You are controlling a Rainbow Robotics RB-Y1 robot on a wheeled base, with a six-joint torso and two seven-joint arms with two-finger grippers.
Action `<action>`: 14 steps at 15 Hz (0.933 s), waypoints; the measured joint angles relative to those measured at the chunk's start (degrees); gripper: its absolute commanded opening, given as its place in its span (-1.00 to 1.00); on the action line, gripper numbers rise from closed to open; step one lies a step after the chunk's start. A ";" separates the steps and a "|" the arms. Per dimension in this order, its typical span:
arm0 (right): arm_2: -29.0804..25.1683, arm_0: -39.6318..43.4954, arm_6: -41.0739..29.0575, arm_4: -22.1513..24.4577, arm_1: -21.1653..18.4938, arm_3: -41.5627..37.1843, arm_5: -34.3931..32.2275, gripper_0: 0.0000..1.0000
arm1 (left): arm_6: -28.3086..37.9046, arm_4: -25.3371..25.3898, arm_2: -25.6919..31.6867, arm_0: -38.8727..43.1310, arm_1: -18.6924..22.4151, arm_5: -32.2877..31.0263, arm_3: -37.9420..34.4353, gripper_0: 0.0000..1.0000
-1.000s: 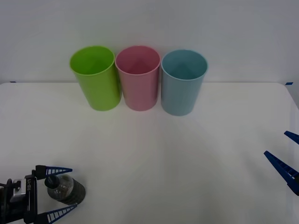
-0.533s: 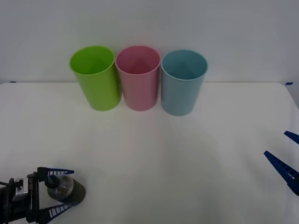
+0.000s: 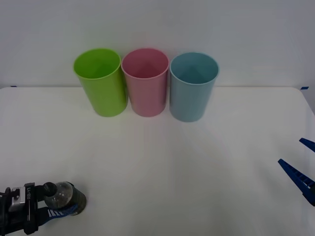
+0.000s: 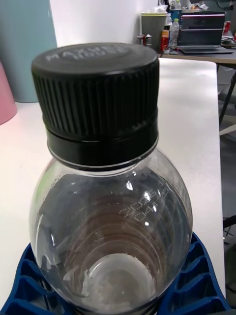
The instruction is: Grasp the object on the table and drop it into the matching bin: aluminum can to the light blue bin, PET bottle to the pink bin.
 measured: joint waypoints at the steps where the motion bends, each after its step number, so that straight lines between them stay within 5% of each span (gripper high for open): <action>1: 0.00 0.00 0.00 0.00 0.00 0.00 0.00 1.00 | 0.30 0.16 0.30 0.25 0.12 -0.25 0.00 -1.00; 8: 0.00 0.00 0.00 0.00 0.00 0.00 0.00 1.00 | 6.11 14.12 0.93 7.08 1.48 -0.75 -5.16 -1.00; 14: 0.00 0.00 0.00 0.00 0.00 0.00 0.00 1.00 | 15.44 24.27 4.53 13.52 1.44 7.65 -15.15 -1.00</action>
